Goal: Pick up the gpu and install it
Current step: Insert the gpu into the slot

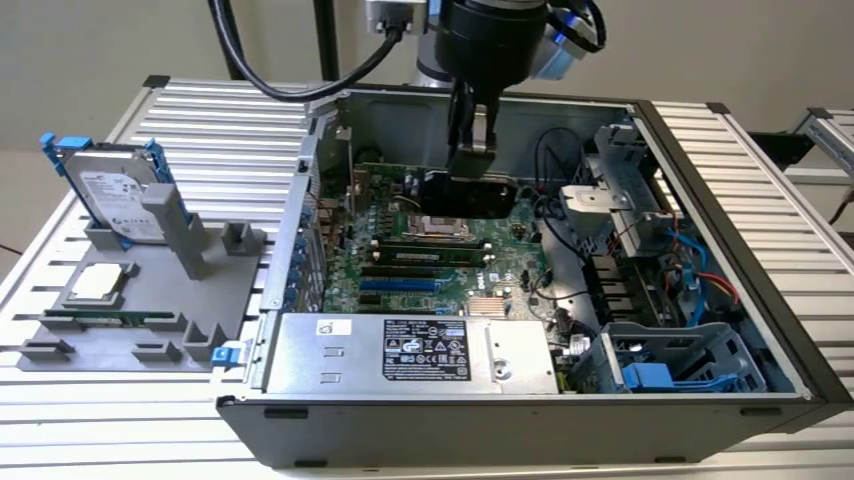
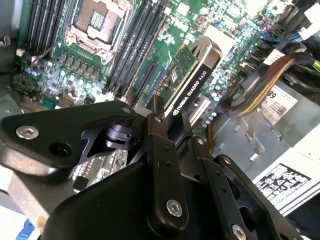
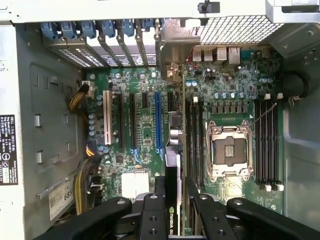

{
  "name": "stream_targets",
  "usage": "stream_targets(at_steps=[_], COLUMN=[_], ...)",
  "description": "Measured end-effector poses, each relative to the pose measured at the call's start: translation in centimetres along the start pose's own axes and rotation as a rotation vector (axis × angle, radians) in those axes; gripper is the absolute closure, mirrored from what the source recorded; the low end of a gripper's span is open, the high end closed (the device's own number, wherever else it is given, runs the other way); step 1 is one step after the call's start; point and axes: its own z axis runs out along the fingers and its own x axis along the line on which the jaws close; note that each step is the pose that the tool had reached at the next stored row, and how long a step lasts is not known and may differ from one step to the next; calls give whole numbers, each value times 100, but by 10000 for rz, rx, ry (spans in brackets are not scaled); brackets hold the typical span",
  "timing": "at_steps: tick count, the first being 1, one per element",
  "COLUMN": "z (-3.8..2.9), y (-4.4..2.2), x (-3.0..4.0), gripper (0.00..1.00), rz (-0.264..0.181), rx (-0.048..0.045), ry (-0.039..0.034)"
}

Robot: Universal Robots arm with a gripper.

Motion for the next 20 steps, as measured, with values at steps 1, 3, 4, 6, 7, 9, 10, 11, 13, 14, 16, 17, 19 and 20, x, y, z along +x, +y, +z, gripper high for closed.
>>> stream_targets(at_steps=[1,3,4,6,7,9,10,11,13,14,16,17,19,20], z=[18,54,54,53,54,59,59,59,67,85,121,138,169,188], y=[9,31,30,31,31,34,34,33,33,34,35,38,50,59], x=[-2,-6,-6,-6,-6,-6,-6,-6,-6,-5,-5,-5,-2,1], gripper=[100,100,100,100,100,100,100,100,100,100,100,100,100,100], rz=[0,1,-1,1,2,3,3,2,1,0,-2,-8,-29,-42], rx=[0,-2,-24,-80,-105,-117,-117,-118,-114,-91,-57,-40,-12,0], ry=[0,1,5,8,9,4,2,-2,-7,-7,-9,-10,-9,-10])
